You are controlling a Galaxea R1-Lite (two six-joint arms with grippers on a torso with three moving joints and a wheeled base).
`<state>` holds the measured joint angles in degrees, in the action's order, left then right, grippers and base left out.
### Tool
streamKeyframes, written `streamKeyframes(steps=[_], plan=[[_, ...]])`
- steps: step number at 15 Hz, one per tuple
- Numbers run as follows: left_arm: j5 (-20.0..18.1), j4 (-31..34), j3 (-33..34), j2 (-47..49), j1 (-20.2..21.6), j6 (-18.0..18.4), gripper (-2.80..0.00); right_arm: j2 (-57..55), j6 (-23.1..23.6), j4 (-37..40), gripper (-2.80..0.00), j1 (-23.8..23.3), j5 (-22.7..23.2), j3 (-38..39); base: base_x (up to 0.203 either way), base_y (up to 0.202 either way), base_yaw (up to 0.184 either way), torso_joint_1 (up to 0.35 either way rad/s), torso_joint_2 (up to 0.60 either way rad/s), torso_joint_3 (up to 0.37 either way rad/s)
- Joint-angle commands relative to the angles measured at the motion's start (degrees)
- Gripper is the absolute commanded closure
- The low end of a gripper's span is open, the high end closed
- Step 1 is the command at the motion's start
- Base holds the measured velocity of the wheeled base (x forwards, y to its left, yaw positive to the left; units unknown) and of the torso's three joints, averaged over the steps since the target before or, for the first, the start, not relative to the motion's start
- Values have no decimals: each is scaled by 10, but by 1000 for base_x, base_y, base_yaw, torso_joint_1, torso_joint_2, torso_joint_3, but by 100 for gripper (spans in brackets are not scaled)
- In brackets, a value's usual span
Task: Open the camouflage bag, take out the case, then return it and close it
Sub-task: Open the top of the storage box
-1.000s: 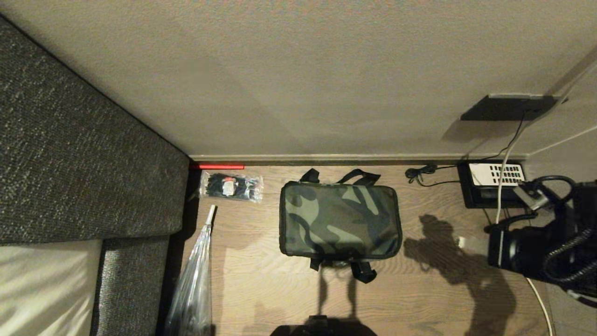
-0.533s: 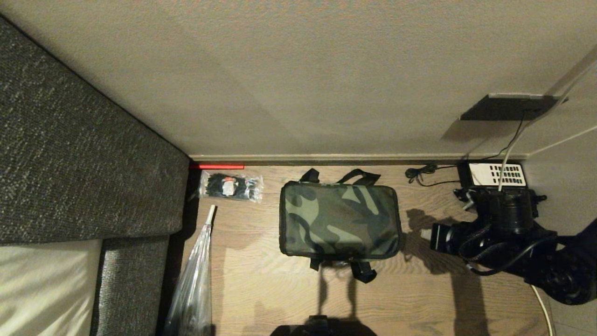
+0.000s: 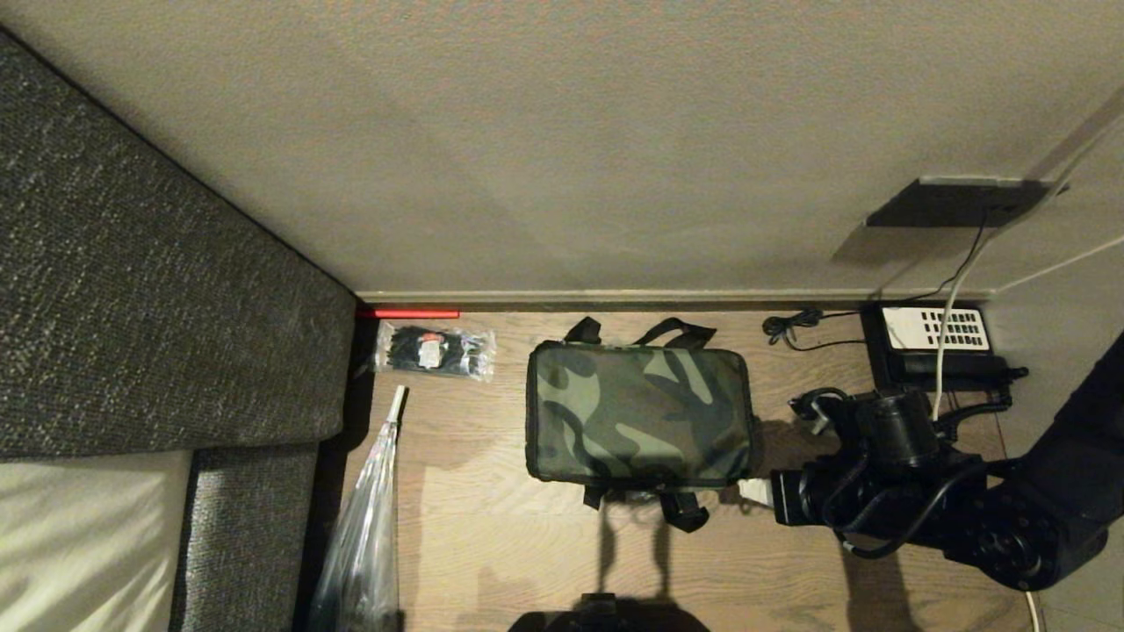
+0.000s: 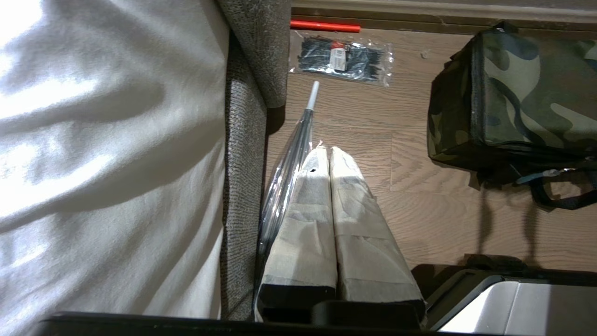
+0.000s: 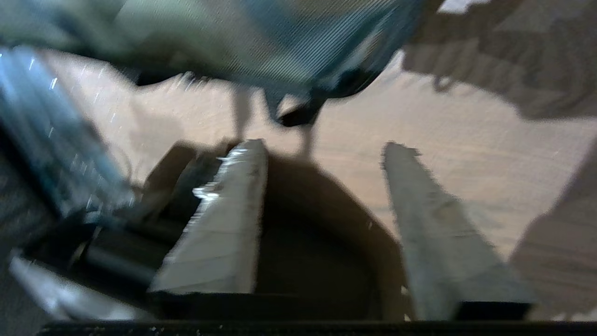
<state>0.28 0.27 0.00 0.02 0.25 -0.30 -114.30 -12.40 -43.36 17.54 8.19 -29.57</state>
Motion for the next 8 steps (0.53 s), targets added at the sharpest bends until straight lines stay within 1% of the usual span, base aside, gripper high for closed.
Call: streamKeyframes(steps=[1, 2, 4, 6, 8], plan=[[0, 0, 2, -1, 0, 0, 0, 41, -16, 41, -280, 33, 26, 17, 0, 0, 0, 0, 0, 0], [0, 0, 2, -1, 0, 0, 0, 45, -38, 57, -280, 56, 35, 22, 0, 0, 0, 0, 0, 0], [0, 0, 1, -1, 1, 0, 0, 35, -82, 63, -280, 77, 40, 10, 0, 0, 0, 0, 0, 0], [0, 0, 2, -1, 0, 0, 0, 9, -151, 54, -280, 98, 39, -16, 0, 0, 0, 0, 0, 0], [0, 0, 2, -1, 0, 0, 0, -22, -194, 34, -280, 119, 31, -35, 0, 0, 0, 0, 0, 0]])
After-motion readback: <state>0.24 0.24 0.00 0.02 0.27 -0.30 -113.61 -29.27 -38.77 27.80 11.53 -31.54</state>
